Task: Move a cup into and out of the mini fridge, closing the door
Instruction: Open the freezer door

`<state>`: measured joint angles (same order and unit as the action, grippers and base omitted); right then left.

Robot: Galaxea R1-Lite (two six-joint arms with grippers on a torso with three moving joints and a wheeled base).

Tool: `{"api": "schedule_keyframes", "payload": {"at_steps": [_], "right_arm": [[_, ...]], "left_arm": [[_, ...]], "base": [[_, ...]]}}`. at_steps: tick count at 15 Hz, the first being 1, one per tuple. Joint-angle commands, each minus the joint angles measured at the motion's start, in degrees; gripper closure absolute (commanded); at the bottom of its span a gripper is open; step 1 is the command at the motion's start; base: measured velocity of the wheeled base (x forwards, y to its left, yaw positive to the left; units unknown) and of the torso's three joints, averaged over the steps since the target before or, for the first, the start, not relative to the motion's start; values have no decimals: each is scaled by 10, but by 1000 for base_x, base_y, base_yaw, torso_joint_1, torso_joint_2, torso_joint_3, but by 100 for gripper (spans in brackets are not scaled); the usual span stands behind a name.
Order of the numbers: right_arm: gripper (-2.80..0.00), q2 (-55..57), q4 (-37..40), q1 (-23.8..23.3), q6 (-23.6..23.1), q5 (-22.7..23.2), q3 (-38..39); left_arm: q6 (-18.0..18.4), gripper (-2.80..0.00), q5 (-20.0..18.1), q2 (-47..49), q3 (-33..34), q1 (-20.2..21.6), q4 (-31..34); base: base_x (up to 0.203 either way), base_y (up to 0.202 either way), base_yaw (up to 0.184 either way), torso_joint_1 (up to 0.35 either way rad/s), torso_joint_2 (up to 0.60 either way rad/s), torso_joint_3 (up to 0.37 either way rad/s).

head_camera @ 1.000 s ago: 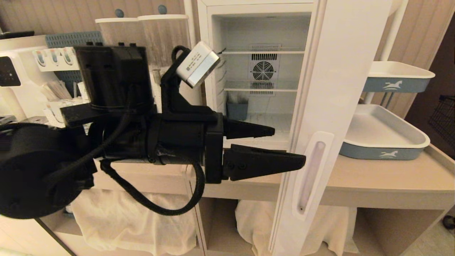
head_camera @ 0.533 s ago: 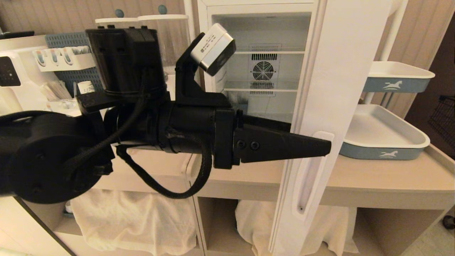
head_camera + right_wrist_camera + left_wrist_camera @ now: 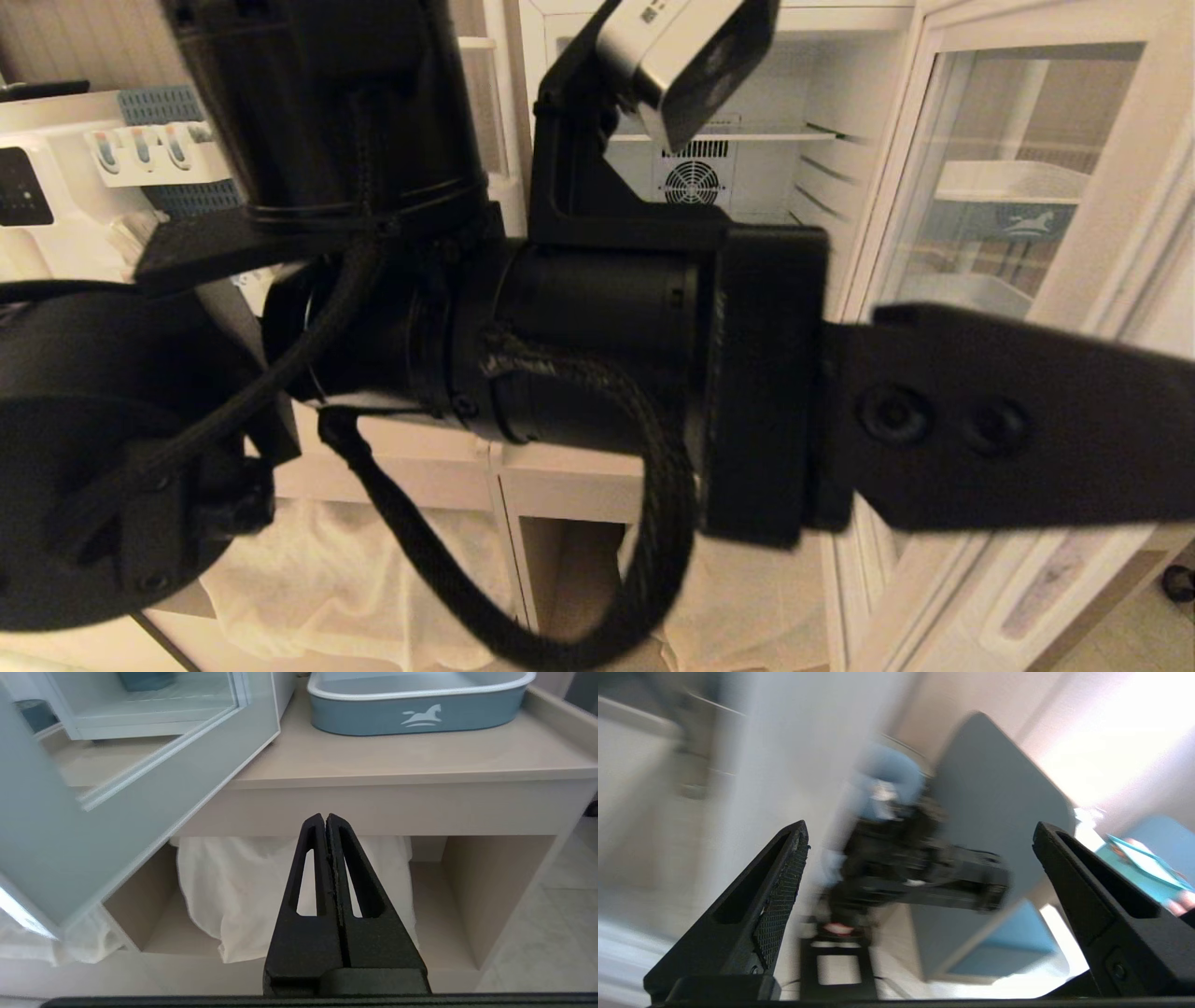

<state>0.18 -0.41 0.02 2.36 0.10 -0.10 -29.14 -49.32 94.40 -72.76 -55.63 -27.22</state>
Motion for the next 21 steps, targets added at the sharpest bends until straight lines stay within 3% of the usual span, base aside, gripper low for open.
{"api": "schedule_keyframes", "payload": {"at_steps": [1,9,11,13,15,16,18,20,21], "right_arm": [[0,1,0,1,0,0,0],[0,0,1,1,0,0,0],[0,0,1,1,0,0,0],[0,0,2,1,0,0,-1],[0,0,2,1,0,0,-1],[0,1,2,1,0,0,-1],[0,0,2,1,0,0,-1],[0,1,2,1,0,0,-1],[0,0,2,1,0,0,-1]], "left_arm": [[-3,-280,6,-14,13,-21,-1],[-4,-280,10,-84,90,-33,12],[-3,-280,18,-120,96,-47,50],[6,-280,54,-169,89,-56,133],[25,-280,107,-201,93,-55,172],[40,0,169,-215,103,-43,189],[69,0,279,-231,123,-19,220],[96,0,425,-254,169,29,231],[106,0,452,-270,191,61,234]], "base": [[0,0,0,0,0,0],[0,0,0,0,0,0],[0,0,0,0,0,0],[0,0,0,0,0,0],[0,0,0,0,0,0],[0,0,0,0,0,0],[0,0,0,0,0,0],[0,0,0,0,0,0],[0,0,0,0,0,0]]}}
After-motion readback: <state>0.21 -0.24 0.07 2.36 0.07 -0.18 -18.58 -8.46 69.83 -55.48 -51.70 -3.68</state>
